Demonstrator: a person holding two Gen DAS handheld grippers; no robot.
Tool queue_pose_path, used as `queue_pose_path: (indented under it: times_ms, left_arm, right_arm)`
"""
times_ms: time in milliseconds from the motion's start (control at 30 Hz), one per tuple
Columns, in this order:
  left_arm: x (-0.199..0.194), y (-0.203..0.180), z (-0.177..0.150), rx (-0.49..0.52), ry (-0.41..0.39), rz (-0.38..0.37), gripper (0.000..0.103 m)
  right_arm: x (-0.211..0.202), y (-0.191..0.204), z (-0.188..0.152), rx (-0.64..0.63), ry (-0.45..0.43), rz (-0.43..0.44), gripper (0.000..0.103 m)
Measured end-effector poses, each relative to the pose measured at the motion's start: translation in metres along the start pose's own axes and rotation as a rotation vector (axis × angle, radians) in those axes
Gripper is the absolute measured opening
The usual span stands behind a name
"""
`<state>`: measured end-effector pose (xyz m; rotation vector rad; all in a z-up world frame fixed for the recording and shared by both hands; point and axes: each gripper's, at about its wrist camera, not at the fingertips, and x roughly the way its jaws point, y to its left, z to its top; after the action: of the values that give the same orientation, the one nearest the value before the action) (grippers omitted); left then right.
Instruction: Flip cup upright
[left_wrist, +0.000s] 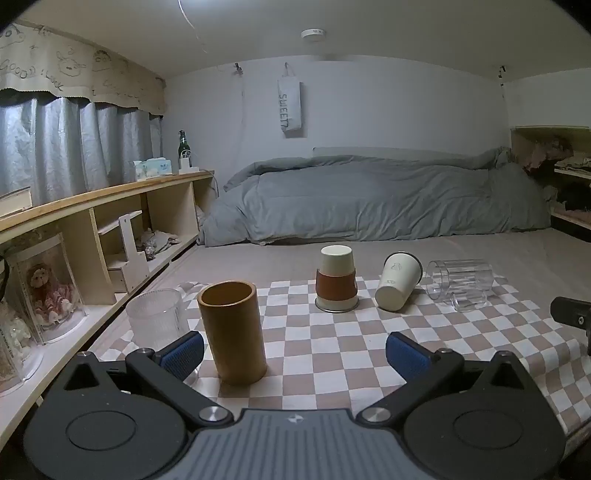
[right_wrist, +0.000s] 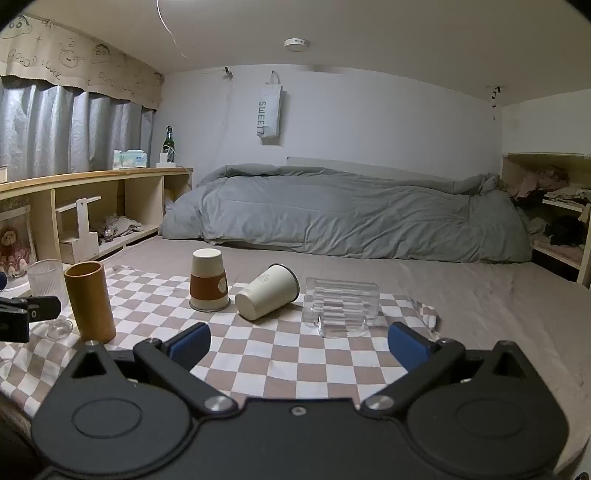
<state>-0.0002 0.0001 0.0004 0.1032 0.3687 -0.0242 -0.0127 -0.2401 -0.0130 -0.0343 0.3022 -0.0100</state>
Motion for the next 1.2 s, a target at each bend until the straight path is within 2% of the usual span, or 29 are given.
queue_pose_path:
  times_ms: [1200]
  left_arm:
    - [0.0022,-0.0013,0.0008,-0.002,0.003,-0.003,0.103]
  right_arm:
    - [0.0018,0.0015,-0.0007,-0.006,0.008,-0.002,0.103]
